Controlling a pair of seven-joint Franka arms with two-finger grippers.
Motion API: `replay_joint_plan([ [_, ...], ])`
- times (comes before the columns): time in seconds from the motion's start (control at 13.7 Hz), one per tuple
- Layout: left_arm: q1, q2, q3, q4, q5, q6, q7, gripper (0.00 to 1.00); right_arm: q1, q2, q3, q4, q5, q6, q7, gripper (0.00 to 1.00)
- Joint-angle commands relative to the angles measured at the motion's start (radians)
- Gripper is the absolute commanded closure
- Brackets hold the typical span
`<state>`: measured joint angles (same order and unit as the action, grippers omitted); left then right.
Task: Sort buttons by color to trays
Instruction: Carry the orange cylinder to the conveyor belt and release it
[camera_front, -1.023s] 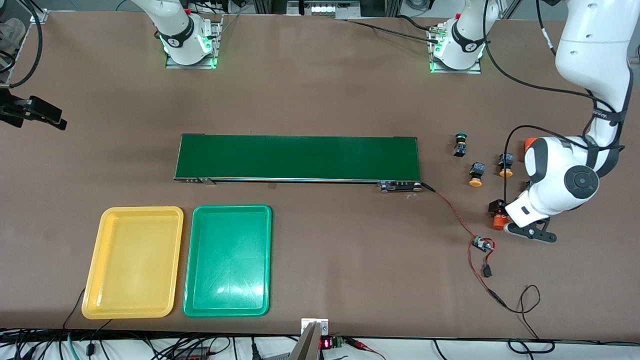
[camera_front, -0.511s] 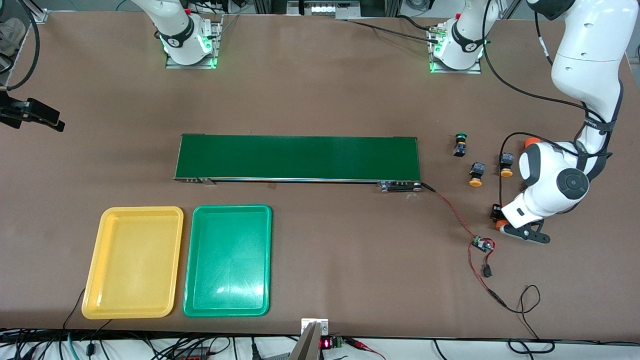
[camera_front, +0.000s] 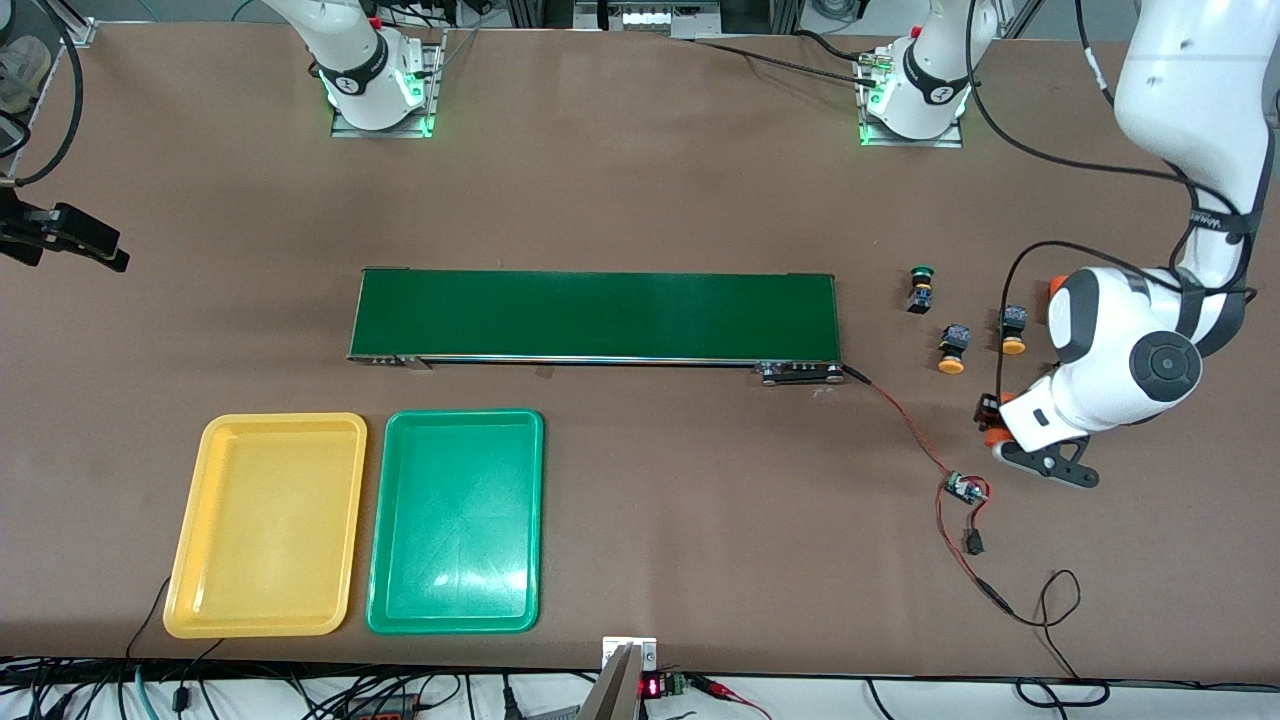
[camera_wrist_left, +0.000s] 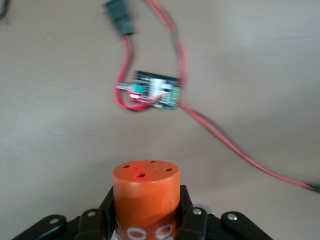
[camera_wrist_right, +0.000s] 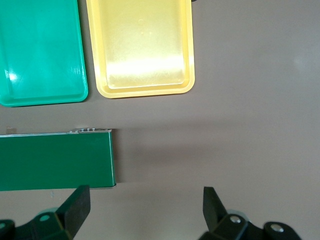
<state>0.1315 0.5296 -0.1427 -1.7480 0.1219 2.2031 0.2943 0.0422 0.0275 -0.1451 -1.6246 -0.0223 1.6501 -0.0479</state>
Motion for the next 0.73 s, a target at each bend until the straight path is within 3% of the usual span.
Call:
replay_joint_plan([
  [0.0,0.010,-0.065,-0.093,0.004,0.004,-0.141,0.014,0.72,0.011,-0.020,0.010,-0.023,0.001,0.014,-0.001,0.00],
  [0.15,0.003,-0.114,-0.199,0.004,0.005,-0.264,0.006,0.73,0.021,-0.020,0.009,-0.023,-0.001,0.011,-0.001,0.00],
  [0.44,-0.001,-0.125,-0.371,0.002,0.012,-0.315,0.043,0.73,0.019,-0.020,0.009,-0.023,-0.001,0.011,-0.004,0.00],
  [0.66,-0.041,-0.100,-0.420,0.001,0.016,-0.306,0.155,0.72,0.015,-0.018,0.007,-0.023,-0.001,0.014,-0.004,0.00],
])
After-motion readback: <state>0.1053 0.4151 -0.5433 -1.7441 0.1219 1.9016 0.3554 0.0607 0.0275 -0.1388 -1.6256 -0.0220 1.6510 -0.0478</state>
